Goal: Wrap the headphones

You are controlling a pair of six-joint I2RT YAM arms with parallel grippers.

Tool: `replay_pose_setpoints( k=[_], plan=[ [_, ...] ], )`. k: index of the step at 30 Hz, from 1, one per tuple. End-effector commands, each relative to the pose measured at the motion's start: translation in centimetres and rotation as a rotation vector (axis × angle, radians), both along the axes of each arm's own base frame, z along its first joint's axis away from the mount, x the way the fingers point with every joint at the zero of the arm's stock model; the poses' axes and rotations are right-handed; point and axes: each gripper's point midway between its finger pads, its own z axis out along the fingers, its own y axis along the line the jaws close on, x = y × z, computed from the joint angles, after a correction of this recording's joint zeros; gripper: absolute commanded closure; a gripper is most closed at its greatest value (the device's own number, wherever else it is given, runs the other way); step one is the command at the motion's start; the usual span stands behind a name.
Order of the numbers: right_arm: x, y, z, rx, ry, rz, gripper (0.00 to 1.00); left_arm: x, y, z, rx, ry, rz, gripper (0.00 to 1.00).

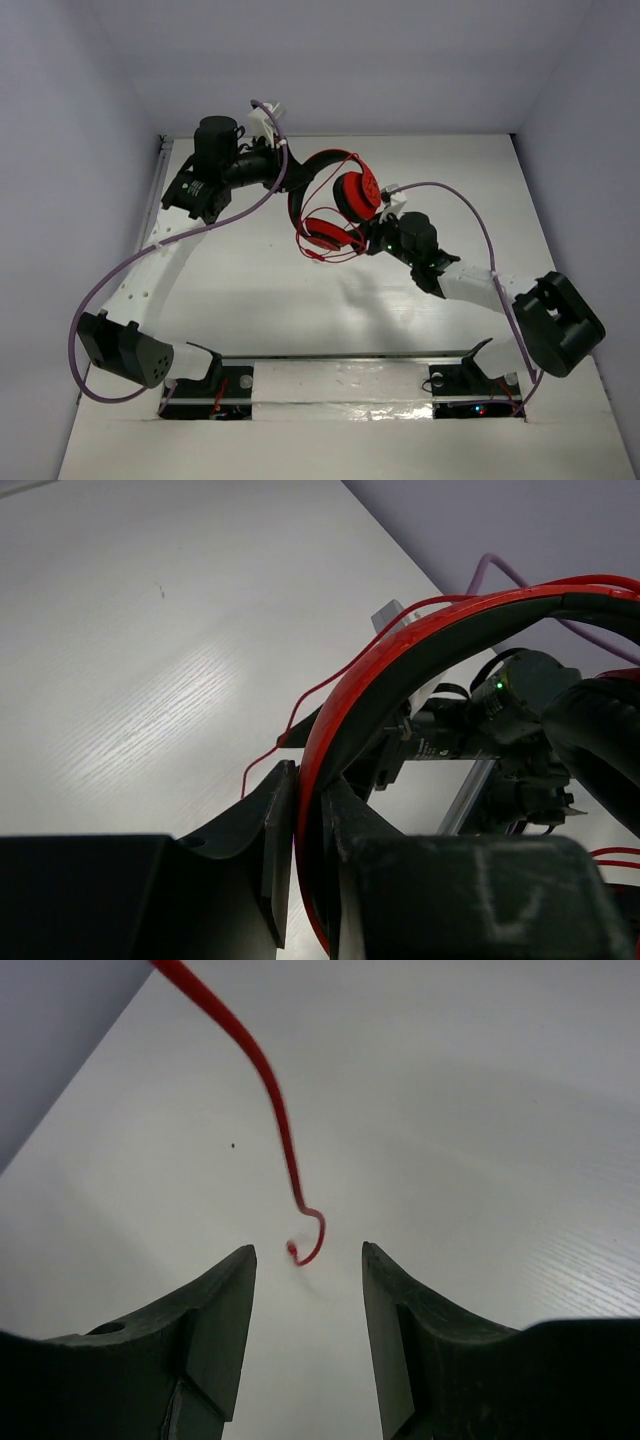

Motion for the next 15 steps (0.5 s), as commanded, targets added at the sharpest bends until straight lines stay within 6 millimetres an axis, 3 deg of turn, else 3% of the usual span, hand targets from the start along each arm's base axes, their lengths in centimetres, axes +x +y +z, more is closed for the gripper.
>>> replay_pose_setpoints(
  k=[1,6,15],
  plan=[
    [1.0,1.1,2.0,0.079,-0.076,0.019,0.47,-0.9,-0.3,4.8,-0.094,-0.072,-0.03,1.0],
    [1.2,2.4,1.8,0.137,-0.074,0.063,0.47,-0.8,0.1,5.5,-0.111,-0.074,-0.011,1.0],
    [0.3,3.9,-1.0,0.198,0.009,0.131,0.49,-0.3,1.0,6.4,-0.134,-0.077,0.048,1.0]
  ],
)
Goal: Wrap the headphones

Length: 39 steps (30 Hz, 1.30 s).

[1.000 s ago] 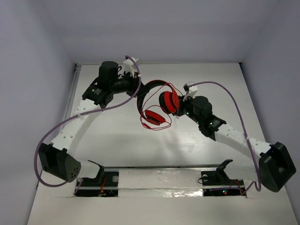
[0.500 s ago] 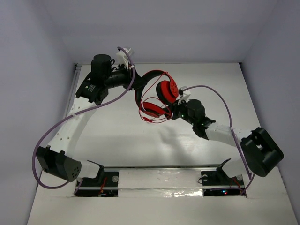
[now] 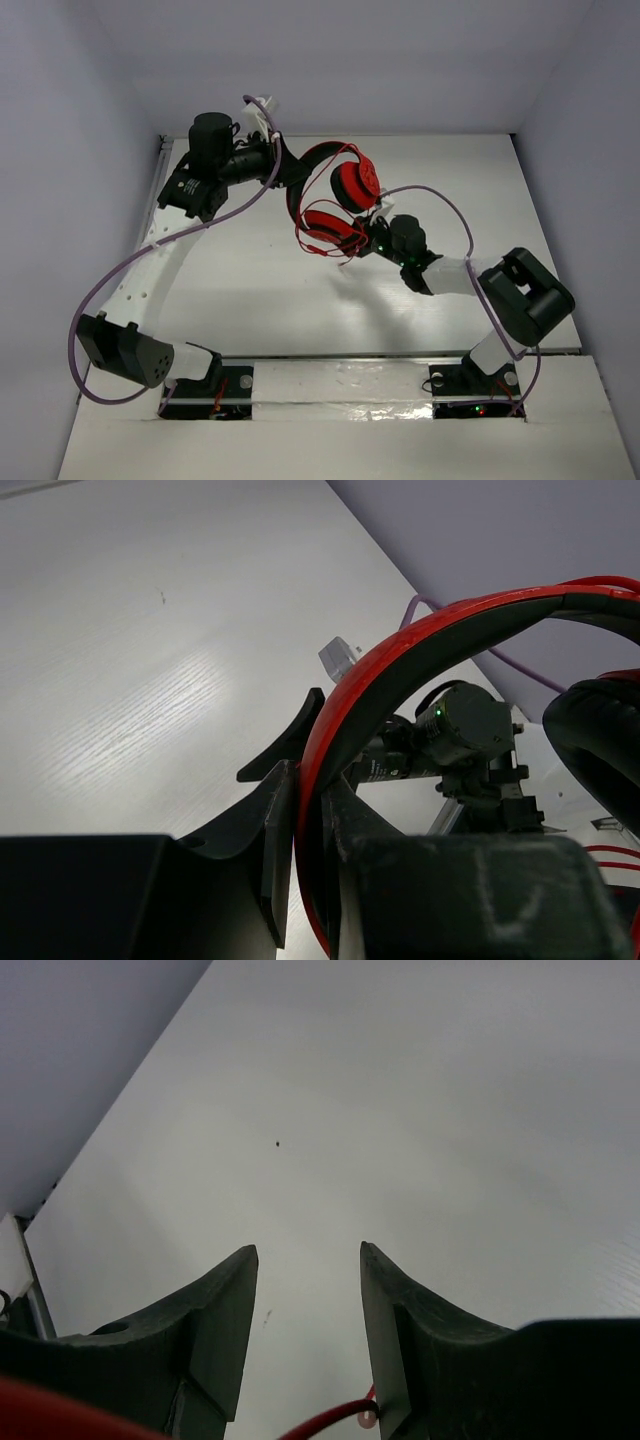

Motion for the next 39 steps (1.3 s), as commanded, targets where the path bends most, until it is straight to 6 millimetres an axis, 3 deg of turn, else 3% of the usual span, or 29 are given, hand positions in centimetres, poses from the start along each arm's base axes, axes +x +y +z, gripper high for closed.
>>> replay_pose_setpoints(
  k=[1,11,13,15,18,20,21,22,24,28,32,35,36,37,39],
  plan=[
    [0.2,0.6,1.3,0.087,-0.037,0.02,0.49,-0.6,0.5,5.4,-0.093,-0.109,0.018,1.0],
    [0.0,1.5,-1.7,0.111,0.038,0.027,0.51,-0.2,1.1,6.9,-0.123,-0.122,0.048,1.0],
    [0.3,1.5,-2.0,0.111,0.04,0.021,0.62,-0.2,1.0,7.0,-0.131,-0.124,0.046,1.0],
    [0.5,1.6,-1.7,0.122,0.028,0.017,0.82,-0.3,1.0,7.0,-0.136,-0.122,0.042,1.0],
    [0.6,1.9,-1.2,0.142,0.013,0.025,0.87,-0.3,0.9,6.7,-0.141,-0.113,0.042,1.0],
    [0.9,1.8,-1.0,0.141,0.013,0.011,0.81,-0.3,0.9,6.3,-0.136,-0.103,0.043,1.0],
    [1.2,1.5,-1.4,0.126,0.028,-0.017,0.61,-0.2,1.0,6.3,-0.13,-0.106,0.046,1.0],
    [1.3,1.3,-1.5,0.121,0.036,-0.029,0.48,-0.2,1.1,6.5,-0.127,-0.112,0.051,1.0],
    [1.0,0.7,-2.1,0.104,0.047,-0.068,0.33,-0.2,1.2,6.7,-0.12,-0.116,0.056,1.0],
    [1.7,-0.8,-3.1,0.08,0.051,-0.163,0.32,-0.5,1.0,6.8,-0.133,-0.112,0.04,1.0],
    [2.8,-1.4,-2.5,0.061,0.017,-0.217,0.34,-0.6,0.8,6.4,-0.139,-0.098,0.025,1.0],
    [2.9,-1.0,-1.6,0.086,-0.033,-0.194,0.52,-0.8,0.8,6.3,-0.141,-0.095,0.022,1.0],
    [2.5,-0.6,-1.2,0.116,-0.042,-0.169,0.6,-0.8,0.8,6.3,-0.142,-0.094,0.024,1.0],
    [2.6,-0.2,0.2,0.162,-0.081,-0.152,0.79,-0.8,0.8,6.1,-0.14,-0.09,0.024,1.0],
    [2.2,0.8,0.2,0.179,-0.075,-0.095,0.91,-0.6,0.9,6.0,-0.138,-0.083,0.04,1.0]
  ],
)
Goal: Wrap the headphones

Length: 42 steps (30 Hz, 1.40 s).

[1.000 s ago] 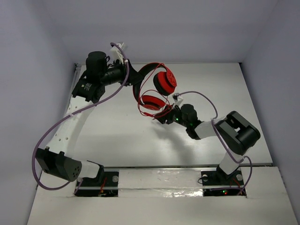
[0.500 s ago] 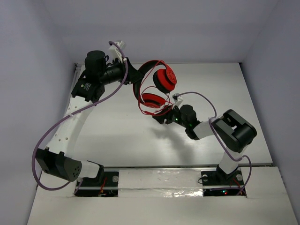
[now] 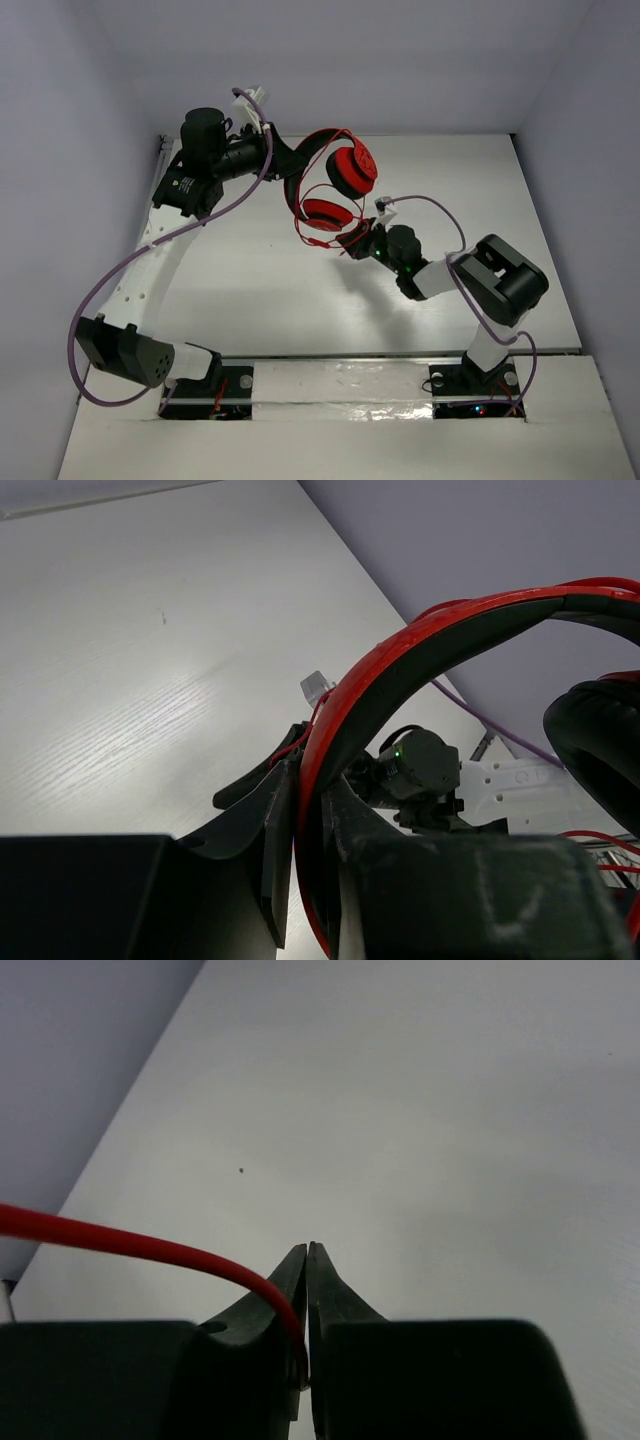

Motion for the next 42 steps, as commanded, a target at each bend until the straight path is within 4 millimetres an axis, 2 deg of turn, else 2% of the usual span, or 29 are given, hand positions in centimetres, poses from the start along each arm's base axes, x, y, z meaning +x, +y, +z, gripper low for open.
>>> replay_pose_setpoints(
  k=[1,2,3,4,6,7,10,12,13,15,16,17,19,23,25,31,35,39,40,42],
  plan=[
    [0.1,1.5,3.5,0.094,-0.112,0.058,0.93,-1.2,0.4,4.4,-0.069,-0.106,0.002,1.0],
    [-0.5,1.8,3.4,0.097,-0.106,0.073,0.94,-1.2,0.6,4.4,-0.058,-0.098,0.017,1.0],
    [-0.7,1.8,4.1,0.112,-0.111,0.078,0.99,-0.6,1.0,4.4,-0.048,-0.101,0.053,1.0],
    [-1.2,2.1,3.5,0.092,-0.078,0.088,1.0,-0.6,1.2,4.8,-0.05,-0.108,0.071,1.0],
    [-1.4,2.5,4.3,0.082,-0.073,0.087,1.0,0.2,1.7,5.1,-0.058,-0.113,0.124,1.0],
    [-2.0,2.7,3.4,0.053,-0.033,0.097,1.0,0.4,1.7,4.7,-0.069,-0.09,0.142,1.0],
    [-3.4,3.4,3.3,0.013,0.021,0.101,1.0,2.0,2.8,4.2,-0.094,-0.078,0.256,1.0],
    [-4.0,3.8,3.0,-0.021,0.047,0.088,1.0,3.1,3.3,3.0,-0.106,-0.051,0.322,1.0],
    [-5.2,4.5,2.3,-0.065,0.086,0.104,1.0,4.0,4.2,1.8,-0.097,-0.037,0.396,1.0],
    [-6.3,5.0,1.8,-0.109,0.11,0.111,1.0,5.3,5.2,1.4,-0.111,-0.036,0.482,1.0],
    [-7.6,5.5,1.0,-0.155,0.138,0.122,1.0,5.8,5.3,0.3,-0.105,-0.016,0.506,1.0],
    [-8.2,5.6,1.1,-0.169,0.145,0.124,1.0,6.4,5.6,0.2,-0.114,-0.023,0.532,1.0],
    [-9.2,5.2,-0.2,-0.232,0.189,0.109,1.0,7.5,6.5,-1.1,-0.109,-0.001,0.609,1.0],
    [-11.2,5.7,-0.5,-0.299,0.224,0.12,1.0,9.2,7.4,-3.0,-0.125,0.008,0.698,1.0],
    [-11.5,5.2,-0.6,-0.336,0.229,0.092,1.0,9.9,8.0,-4.1,-0.128,0.023,0.748,1.0],
    [-13.0,5.8,0.3,-0.378,0.215,0.092,1.0,11.2,10.1,-8.4,-0.023,0.047,0.875,1.0],
    [-13.9,6.4,0.8,-0.41,0.221,0.129,1.0,11.1,11.8,-11.3,0.071,0.062,0.944,1.0],
    [-16.0,7.3,0.9,-0.441,0.227,0.194,1.0,11.1,12.8,-12.3,0.168,0.057,0.987,1.0],
    [-16.2,6.8,0.5,-0.468,0.244,0.193,1.0,11.2,13.5,-12.5,0.199,0.057,1.019,1.0],
    [-16.7,7.0,1.4,-0.468,0.236,0.211,1.0,11.3,13.3,-12.4,0.228,0.046,1.019,1.0]
  ],
)
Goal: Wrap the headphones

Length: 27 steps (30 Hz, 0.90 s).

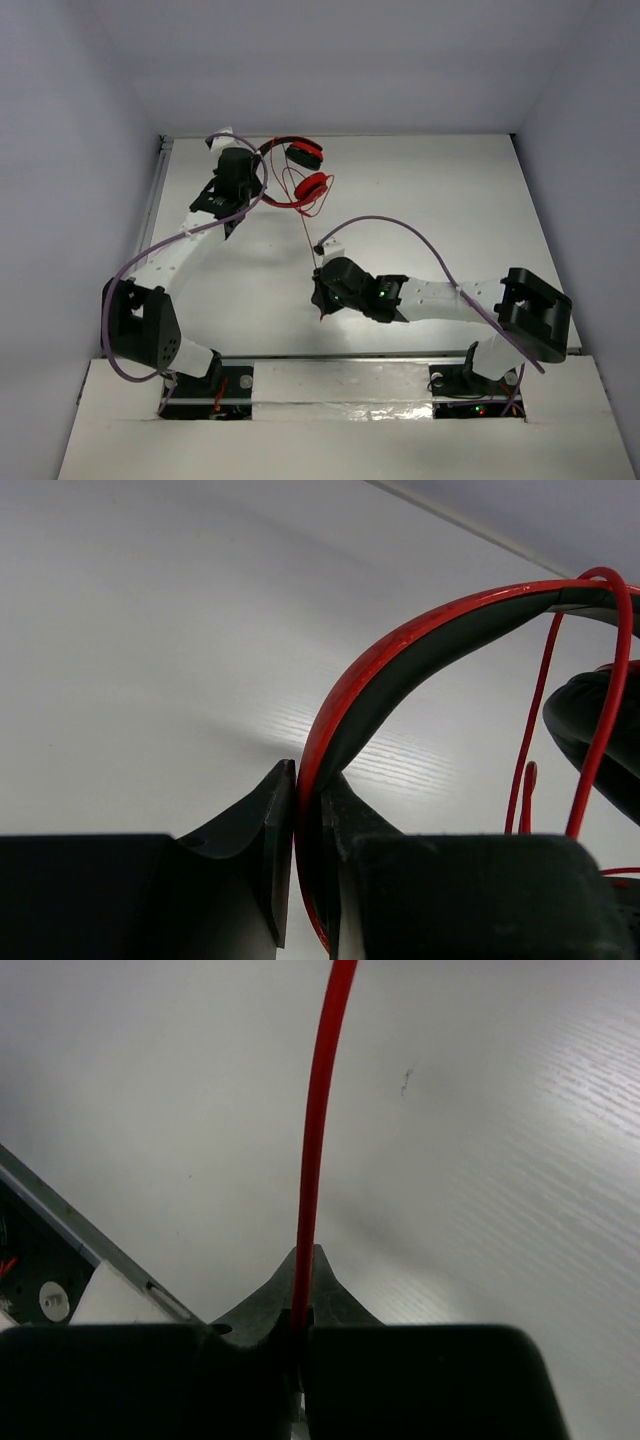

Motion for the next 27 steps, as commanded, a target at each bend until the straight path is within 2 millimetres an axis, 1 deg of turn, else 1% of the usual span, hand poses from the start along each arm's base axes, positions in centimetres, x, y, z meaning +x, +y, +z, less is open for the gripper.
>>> replay_pose_setpoints(
  k=[1,2,3,4,5,6,7,9,10,11,12,13,15,16,17,21,22,24,25,27],
  plan=[
    [-1.4,0.2,2.2,-0.017,0.001,0.046,1.0,1.1,0.0,3.5,0.064,-0.098,0.052,1.0],
    [-1.5,0.1,2.5,-0.027,0.004,0.051,1.0,1.1,-0.2,3.7,0.093,-0.091,0.055,1.0],
    [-1.8,0.6,3.8,-0.019,-0.014,0.072,1.0,1.0,-0.5,3.3,0.12,-0.074,0.053,1.0],
    [-2.5,0.2,3.8,-0.058,-0.004,0.092,1.0,1.2,-0.7,2.6,0.164,-0.055,0.057,1.0],
    [-2.6,0.1,4.3,-0.067,-0.006,0.1,1.0,1.1,-1.6,2.6,0.183,-0.048,0.037,1.0],
    [-2.8,0.6,5.6,-0.059,-0.02,0.123,1.0,1.1,-1.9,2.2,0.202,-0.033,0.037,1.0],
    [-3.1,0.0,5.8,-0.083,-0.014,0.131,1.0,1.2,-2.2,1.5,0.228,-0.016,0.033,1.0],
    [-2.9,-0.4,6.9,-0.094,-0.034,0.138,1.0,1.0,-3.4,1.0,0.259,0.004,-0.009,1.0],
    [-2.4,-0.9,7.9,-0.106,-0.059,0.114,1.0,1.0,-3.9,0.4,0.275,0.018,-0.027,1.0],
    [-2.1,-1.2,8.3,-0.121,-0.083,0.113,1.0,0.6,-4.8,0.0,0.296,0.03,-0.062,1.0],
    [-1.8,-1.5,8.8,-0.126,-0.101,0.104,1.0,0.4,-5.3,-0.3,0.309,0.038,-0.08,1.0],
    [-1.0,-2.1,9.5,-0.153,-0.135,0.066,1.0,0.2,-5.9,-0.8,0.324,0.05,-0.101,1.0],
    [-0.2,-2.7,10.3,-0.179,-0.184,0.043,1.0,-0.4,-6.7,-1.4,0.349,0.072,-0.139,1.0],
    [0.6,-3.2,10.8,-0.193,-0.219,0.007,1.0,-0.8,-7.4,-1.6,0.347,0.079,-0.171,1.0],
    [1.0,-3.3,11.6,-0.188,-0.244,-0.006,1.0,-1.1,-7.6,-2.1,0.345,0.091,-0.193,1.0],
    [2.7,-4.0,13.5,-0.222,-0.355,-0.044,1.0,-2.4,-9.3,-3.2,0.35,0.129,-0.309,1.0],
    [3.2,-4.2,14.1,-0.227,-0.386,-0.065,1.0,-3.0,-10.1,-3.5,0.354,0.136,-0.361,1.0],
    [3.6,-4.4,14.2,-0.256,-0.421,-0.05,1.0,-3.9,-10.8,-4.1,0.366,0.16,-0.422,1.0],
    [4.3,-5.0,14.5,-0.281,-0.454,-0.089,1.0,-4.4,-11.4,-4.2,0.35,0.168,-0.474,1.0],
    [5.0,-5.8,14.4,-0.319,-0.488,-0.101,1.0,-5.4,-11.8,-4.8,0.364,0.193,-0.551,1.0]
  ],
)
